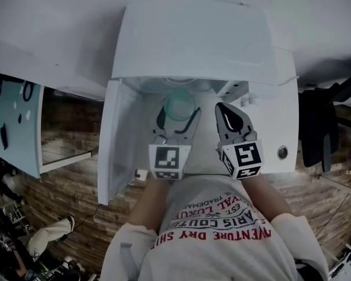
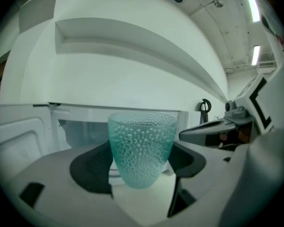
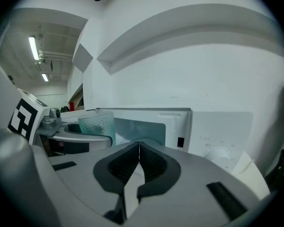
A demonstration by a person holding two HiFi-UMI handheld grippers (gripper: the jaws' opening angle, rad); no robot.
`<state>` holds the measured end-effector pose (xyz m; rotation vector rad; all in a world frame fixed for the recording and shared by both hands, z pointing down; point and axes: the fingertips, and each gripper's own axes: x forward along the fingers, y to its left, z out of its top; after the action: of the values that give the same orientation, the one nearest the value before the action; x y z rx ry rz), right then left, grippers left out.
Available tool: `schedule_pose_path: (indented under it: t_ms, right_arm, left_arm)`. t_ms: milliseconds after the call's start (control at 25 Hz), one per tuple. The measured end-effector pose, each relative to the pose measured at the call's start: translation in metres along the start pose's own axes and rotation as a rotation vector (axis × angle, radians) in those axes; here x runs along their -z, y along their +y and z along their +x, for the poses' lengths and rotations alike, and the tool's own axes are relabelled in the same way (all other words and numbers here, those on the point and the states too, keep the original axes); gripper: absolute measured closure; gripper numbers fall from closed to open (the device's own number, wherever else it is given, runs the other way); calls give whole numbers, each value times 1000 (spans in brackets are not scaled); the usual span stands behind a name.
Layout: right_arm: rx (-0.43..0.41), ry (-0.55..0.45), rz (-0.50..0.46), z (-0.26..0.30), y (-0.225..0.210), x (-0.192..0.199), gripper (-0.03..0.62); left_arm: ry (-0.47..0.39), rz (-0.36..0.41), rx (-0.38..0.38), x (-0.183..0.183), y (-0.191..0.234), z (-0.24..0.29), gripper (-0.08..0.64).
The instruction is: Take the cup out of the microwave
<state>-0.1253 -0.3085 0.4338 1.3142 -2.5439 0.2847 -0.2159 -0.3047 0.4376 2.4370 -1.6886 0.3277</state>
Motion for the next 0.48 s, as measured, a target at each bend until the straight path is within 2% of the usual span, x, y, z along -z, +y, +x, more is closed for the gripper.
schedule_pose_path:
  t_ms: [480]
  right_arm:
    - [30,-166,-12,-23,10,-68,580]
  left_arm:
    - [-113,39,17,-68,5,-40,196]
